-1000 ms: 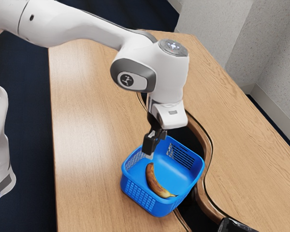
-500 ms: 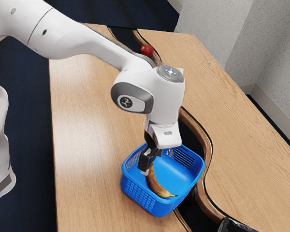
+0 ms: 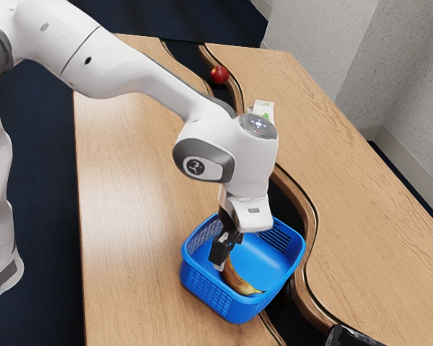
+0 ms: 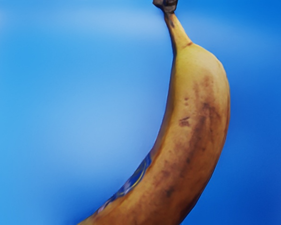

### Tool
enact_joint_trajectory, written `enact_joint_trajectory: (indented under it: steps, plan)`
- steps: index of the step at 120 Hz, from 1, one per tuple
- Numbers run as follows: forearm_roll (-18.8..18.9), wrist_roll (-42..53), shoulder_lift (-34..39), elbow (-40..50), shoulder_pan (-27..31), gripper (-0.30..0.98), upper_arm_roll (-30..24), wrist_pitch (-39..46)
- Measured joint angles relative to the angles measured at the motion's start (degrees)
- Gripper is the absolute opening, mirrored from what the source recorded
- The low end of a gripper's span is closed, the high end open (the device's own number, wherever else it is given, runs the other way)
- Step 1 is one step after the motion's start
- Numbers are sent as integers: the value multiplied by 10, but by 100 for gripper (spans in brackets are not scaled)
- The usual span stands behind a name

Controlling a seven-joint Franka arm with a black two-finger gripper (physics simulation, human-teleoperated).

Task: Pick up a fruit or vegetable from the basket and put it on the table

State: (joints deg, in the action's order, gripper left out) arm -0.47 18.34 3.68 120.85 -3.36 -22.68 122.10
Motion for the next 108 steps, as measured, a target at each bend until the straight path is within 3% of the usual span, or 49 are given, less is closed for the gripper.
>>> enact_joint_trajectory:
  steps: [76,108]
  plan:
    - [1,5,-29,5,0,68,0,17]
    - [5,5,-43,6,-4,27,0,23]
